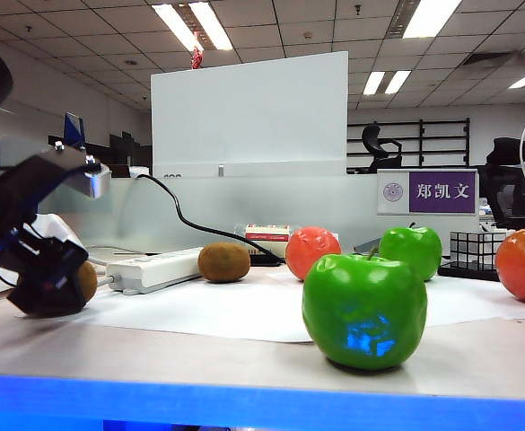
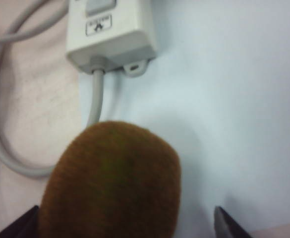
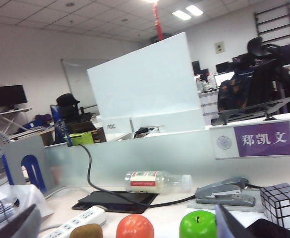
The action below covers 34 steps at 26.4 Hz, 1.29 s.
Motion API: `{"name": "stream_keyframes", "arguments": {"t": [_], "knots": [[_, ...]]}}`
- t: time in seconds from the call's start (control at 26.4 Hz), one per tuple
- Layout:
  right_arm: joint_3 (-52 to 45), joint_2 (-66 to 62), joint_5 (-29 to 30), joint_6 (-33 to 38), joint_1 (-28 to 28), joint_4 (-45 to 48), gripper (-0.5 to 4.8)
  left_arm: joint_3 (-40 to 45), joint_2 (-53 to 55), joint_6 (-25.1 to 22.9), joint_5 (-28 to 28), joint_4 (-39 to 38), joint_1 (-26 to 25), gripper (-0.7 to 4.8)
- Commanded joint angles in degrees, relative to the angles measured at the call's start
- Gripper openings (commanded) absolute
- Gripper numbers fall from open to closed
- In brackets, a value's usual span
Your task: Put the same fruits together.
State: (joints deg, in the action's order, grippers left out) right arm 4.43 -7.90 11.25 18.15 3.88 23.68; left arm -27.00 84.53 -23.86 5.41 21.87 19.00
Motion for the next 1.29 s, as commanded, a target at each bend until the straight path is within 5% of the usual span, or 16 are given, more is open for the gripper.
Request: {"name": "stream_keyframes", "arguments": {"t": [0.04,0.3,0.38,0.49,0.68,0.99,1.29], "knots": [[0.2,0.0,0.5,-0.1,0.0,1.0,4.79,-0.2,1.5,0.3,4.0,3.8,0.0,4.79],[0.2,0.0,0.5,-0.2,0.0,1.0,4.79,-0.4,2.0,0.5,5.2,6.6,0.0,4.79],[0.2,0.0,0.5,-0.2,0.0,0.9,4.79,-0.4,2.0,0.5,4.4,7.6,0.0,3.9],[0.2,0.0,0.5,-0.2,0.0,0.9,4.79,-0.5,2.0,0.5,4.2,8.4,0.0,3.87],[0.2,0.0,0.5,-0.2,0.0,1.0,4.79,-0.6,2.1,0.5,4.3,9.6,0.0,1.66],[0.2,0.0,0.5,-0.2,0.0,1.0,4.79,-0.7,2.1,0.5,4.9,10.0,0.0,0.07],[0.2,0.0,0.5,-0.2,0.0,1.0,4.79,-0.9,2.1,5.4,-0.6,9.9,0.2,-0.05]]}}
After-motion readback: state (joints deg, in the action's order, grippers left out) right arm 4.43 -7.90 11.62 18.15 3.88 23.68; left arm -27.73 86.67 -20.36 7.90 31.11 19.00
